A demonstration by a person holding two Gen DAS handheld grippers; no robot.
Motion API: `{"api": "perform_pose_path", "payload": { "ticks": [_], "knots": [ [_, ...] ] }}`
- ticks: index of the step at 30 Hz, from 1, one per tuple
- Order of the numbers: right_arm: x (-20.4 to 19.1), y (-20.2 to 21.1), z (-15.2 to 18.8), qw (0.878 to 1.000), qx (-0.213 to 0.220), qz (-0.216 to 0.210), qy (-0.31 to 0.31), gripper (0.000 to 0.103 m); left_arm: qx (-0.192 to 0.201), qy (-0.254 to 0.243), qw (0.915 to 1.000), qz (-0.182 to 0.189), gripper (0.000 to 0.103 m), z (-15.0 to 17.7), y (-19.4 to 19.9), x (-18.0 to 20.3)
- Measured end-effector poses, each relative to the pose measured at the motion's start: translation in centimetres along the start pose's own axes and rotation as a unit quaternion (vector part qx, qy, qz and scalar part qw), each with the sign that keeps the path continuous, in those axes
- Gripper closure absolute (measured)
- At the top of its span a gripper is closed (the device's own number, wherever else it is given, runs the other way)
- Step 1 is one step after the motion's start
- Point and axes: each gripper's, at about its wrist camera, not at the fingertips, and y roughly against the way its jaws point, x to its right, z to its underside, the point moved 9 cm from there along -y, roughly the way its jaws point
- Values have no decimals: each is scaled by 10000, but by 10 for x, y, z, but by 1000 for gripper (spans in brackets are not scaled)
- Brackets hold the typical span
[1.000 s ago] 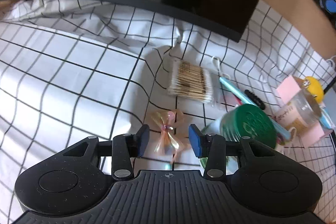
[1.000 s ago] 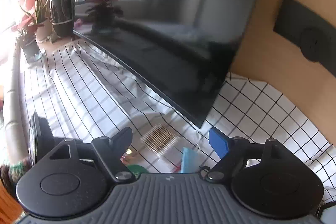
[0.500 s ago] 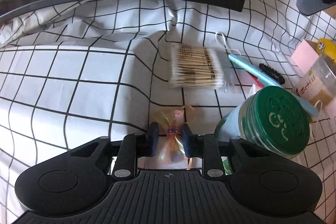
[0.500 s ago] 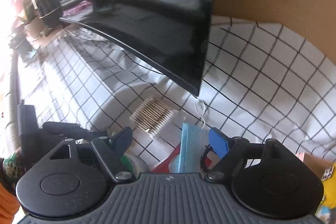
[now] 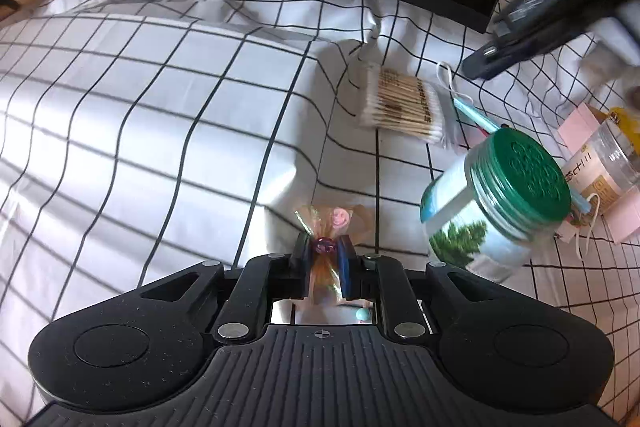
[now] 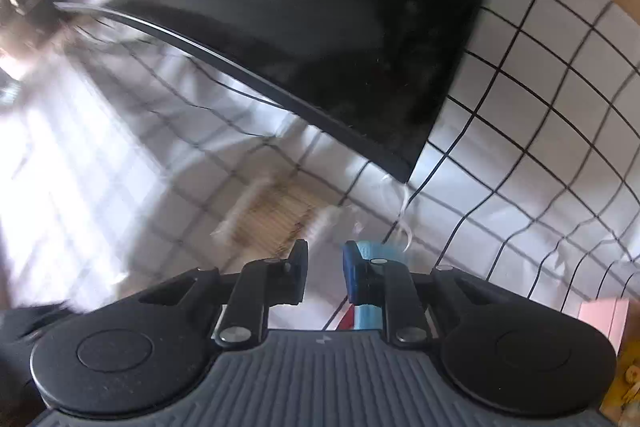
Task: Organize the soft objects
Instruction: 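Grasp the cotton swab pack with the right tool while the left holds the ribbon item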
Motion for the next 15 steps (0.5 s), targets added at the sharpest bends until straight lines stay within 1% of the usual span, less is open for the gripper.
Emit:
{"api": "perform_pose_path", "payload": {
  "ticks": [2, 3, 4, 5, 7, 8, 9, 10, 11, 12, 13, 14, 15],
  "knots": [
    [0, -17, -1, 9998, -190, 92, -12, 84, 58, 154, 9999, 46, 85, 2, 1, -2],
    [-3, -24, 1, 9994, -342, -16, -5, 84, 69, 262, 9996, 77, 84, 1, 1, -4],
    [-7, -29, 4, 9986, -478, -223, 2, 84, 56, 356, 9993, 109, 84, 0, 1, -5],
    [-16, -28, 6, 9971, -524, -554, 66, 84, 34, 433, 9990, 129, 84, -1, 0, -7],
    [-33, -17, 8, 9898, -557, -1277, 307, 84, -8, 498, 9986, 156, 84, -3, 0, -7],
    [-40, -7, 8, 9876, -423, -1430, 492, 81, -14, 486, 9987, 158, 84, -3, 0, -6],
    [-46, 4, 6, 9864, -223, -1414, 807, 76, -15, 483, 9987, 156, 84, -4, 0, -5],
    [-52, 13, 5, 9843, -13, -1282, 1214, 53, -8, 488, 9987, 148, 84, -4, -1, -5],
    [-57, 19, 4, 9817, 183, -1102, 1540, 26, 11, 489, 9987, 139, 84, -4, -1, -4],
    [-60, 21, 3, 9789, 356, -954, 1770, 18, 31, 487, 9987, 125, 84, -5, -1, -3],
    [-64, 20, 2, 9751, 478, -838, 1995, 15, 58, 469, 9988, 107, 84, -5, -1, -2],
    [-67, 16, 1, 9721, 446, -785, 2165, 15, 76, 441, 9990, 93, 84, -4, -1, -2],
    [-69, 7, 1, 9696, 321, -771, 2298, 15, 88, 403, 9991, 80, 84, -4, -1, -1]
  ]
}}
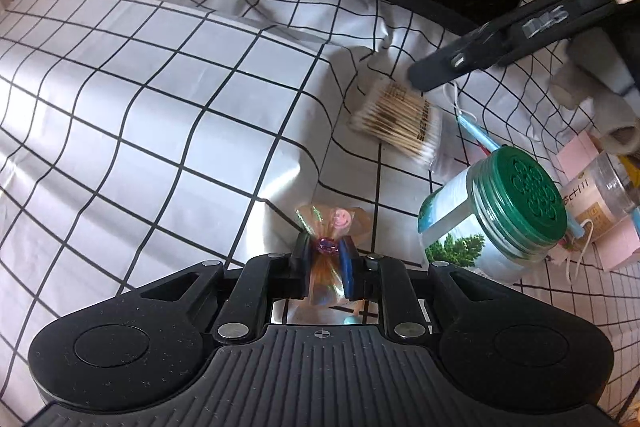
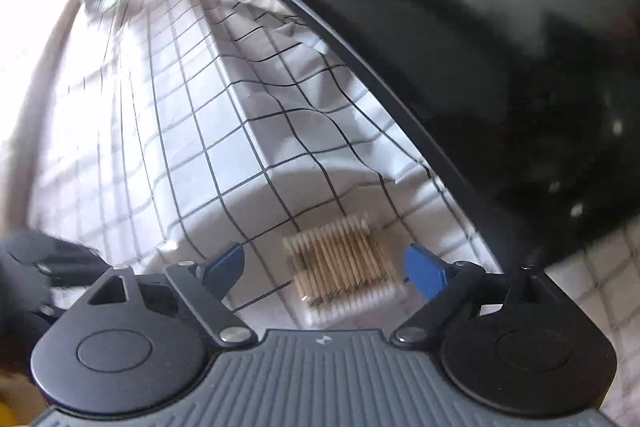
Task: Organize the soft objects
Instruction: 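Grasp the cotton swab pack with the right tool while the left holds the ribbon item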
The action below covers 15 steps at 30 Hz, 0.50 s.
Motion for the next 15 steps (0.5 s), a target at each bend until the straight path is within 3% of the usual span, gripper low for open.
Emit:
{"api": "perform_pose_path", "payload": {
  "ticks": [6, 9, 11, 12, 13, 15],
  "knots": [
    [7, -45, 6, 9976, -651, -104, 192, 19, -9, 96, 9999, 28, 84, 0, 0, -1],
    [11, -63, 13, 9950, -960, 96, 256, 19, 3, 124, 9999, 26, 84, -1, 0, -1],
    [18, -66, 15, 9953, -970, 20, -49, 15, 8, 133, 9999, 26, 84, 0, 0, -1],
    [20, -65, 16, 9949, -987, -34, -201, 17, 14, 140, 9999, 25, 85, 0, 0, -1],
    [21, -62, 17, 9950, -966, -13, -236, 26, 25, 171, 9998, 25, 86, 0, 1, -1],
    [20, -53, 18, 9953, -960, 27, -127, 30, 29, 255, 9997, 12, 86, 0, 1, -2]
  ]
}}
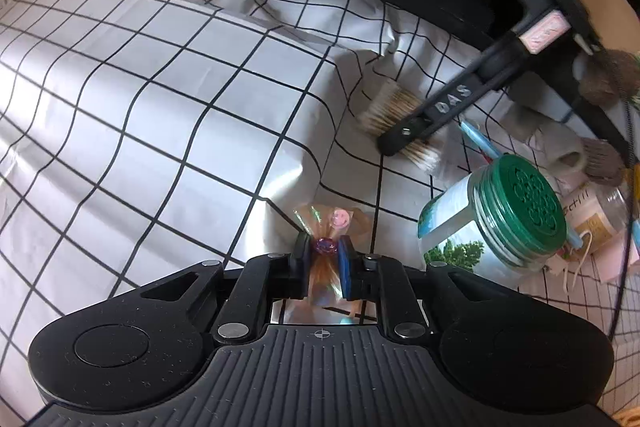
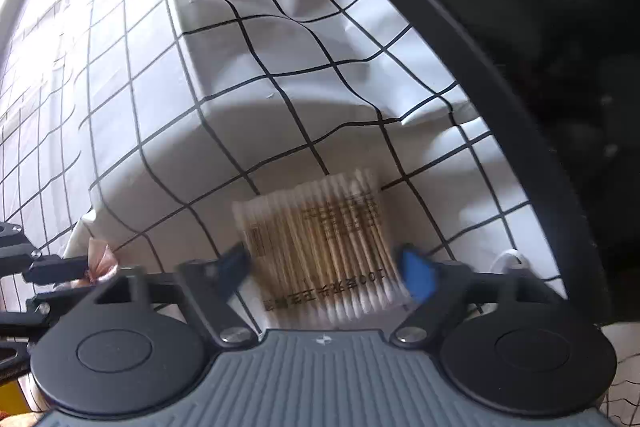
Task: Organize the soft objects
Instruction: 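Grasp the cotton swab pack with the right tool while the left holds the ribbon item, then carry the ribbon item with the left tool while the right carries the swab pack toward the box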
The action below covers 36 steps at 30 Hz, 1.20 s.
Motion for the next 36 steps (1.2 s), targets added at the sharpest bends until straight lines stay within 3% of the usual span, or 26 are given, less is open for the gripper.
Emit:
{"api": "perform_pose_path", "payload": {
  "ticks": [4, 10, 16, 23, 29, 36],
  "knots": [
    [-7, 46, 4, 9993, 378, 58, -47, 31, 24, 75, 9999, 68, 87, 0, 10, 4],
    [-16, 145, 19, 9930, 1144, 268, -96, 30, 498, -243, 9985, 19, 87, -19, 64, 18],
    [-21, 218, 49, 9844, 1662, 472, -334, 30, 866, -614, 9943, 22, 87, -43, 107, 51],
    [-16, 261, 93, 9743, 2048, 678, -652, 30, 1018, -972, 9898, 205, 87, -53, 127, 105],
    [8, 282, 146, 9667, 2122, 900, -1110, 30, 871, -1150, 9880, 549, 87, -51, 119, 153],
    [53, 303, 207, 9501, 2249, 1155, -1827, 30, 772, -1694, 9774, 1000, 87, -41, 108, 218]
  ]
}}
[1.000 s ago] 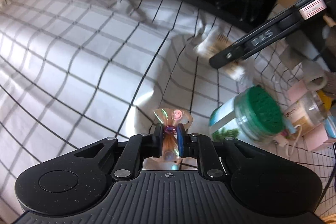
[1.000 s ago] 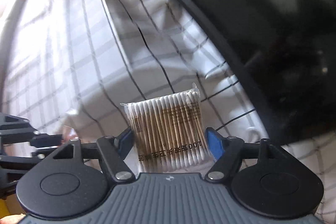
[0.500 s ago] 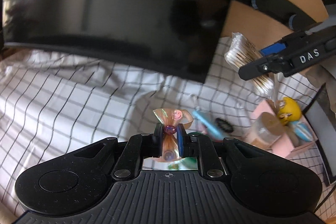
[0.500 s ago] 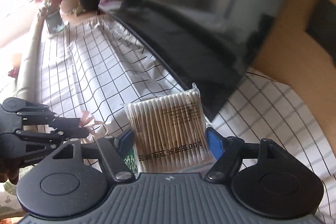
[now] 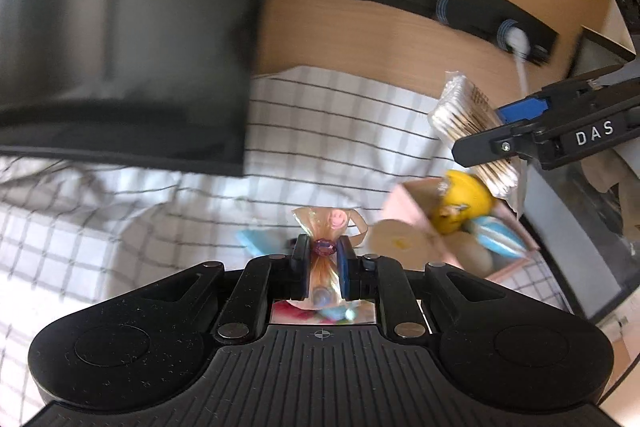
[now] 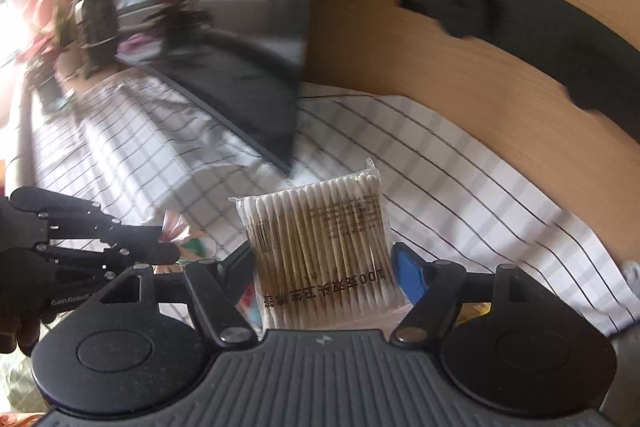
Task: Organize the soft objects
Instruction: 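Carry the ribbon item with the left tool while the right carries the swab pack toward the box, then release the ribbon item and swab pack into the pink box with both tools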
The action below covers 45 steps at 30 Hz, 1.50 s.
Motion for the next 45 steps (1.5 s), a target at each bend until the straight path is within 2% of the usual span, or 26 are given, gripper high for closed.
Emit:
{"api": "perform_pose_path", "payload": {
  "ticks": [7, 14, 16, 19, 23, 26, 28, 31, 33, 35, 36, 40, 42, 45],
  "knots": [
    [90, 30, 36, 9947, 143, 520, -872, 30, -135, -289, 9967, 751, 87, -12, -39, 64],
    [164, 32, 74, 9776, 242, 1098, -1780, 30, -543, -321, 9888, 1354, 87, -17, -101, 126],
    [178, 28, 87, 9718, 297, 1181, -2019, 30, -621, -278, 9869, 1462, 87, -19, -122, 142],
    [191, 21, 107, 9642, 352, 1157, -2361, 30, -693, -128, 9871, 1436, 87, -24, -151, 155],
    [190, 1, 138, 9644, 226, 1126, -2381, 30, -833, -165, 9899, 1132, 87, -36, -189, 158],
    [176, -28, 161, 9707, -64, 962, -2199, 30, -1206, -201, 9877, 973, 87, -37, -222, 154],
    [163, -43, 164, 9755, -122, 782, -2053, 30, -1486, -98, 9847, 904, 86, -32, -243, 153],
    [144, -67, 165, 9817, -140, 642, -1787, 30, -1910, 80, 9753, 1108, 86, -25, -268, 157],
    [135, -82, 159, 9848, -123, 703, -1584, 30, -2101, -76, 9731, 946, 84, -22, -278, 156],
    [130, -96, 154, 9873, -69, 778, -1382, 29, -2045, -346, 9757, 708, 83, -24, -283, 153],
    [129, -102, 152, 9880, -93, 779, -1330, 28, -2008, -339, 9763, 738, 83, -26, -282, 152],
    [127, -106, 146, 9898, -84, 634, -1271, 27, -1762, 80, 9769, 1211, 83, -42, -266, 144],
    [128, -94, 143, 9889, 70, 455, -1413, 27, -1574, 116, 9790, 1291, 83, -52, -255, 139],
    [132, -71, 141, 9854, 350, 233, -1648, 21, -1313, 181, 9825, 1307, 83, -62, -237, 130]
  ]
}}
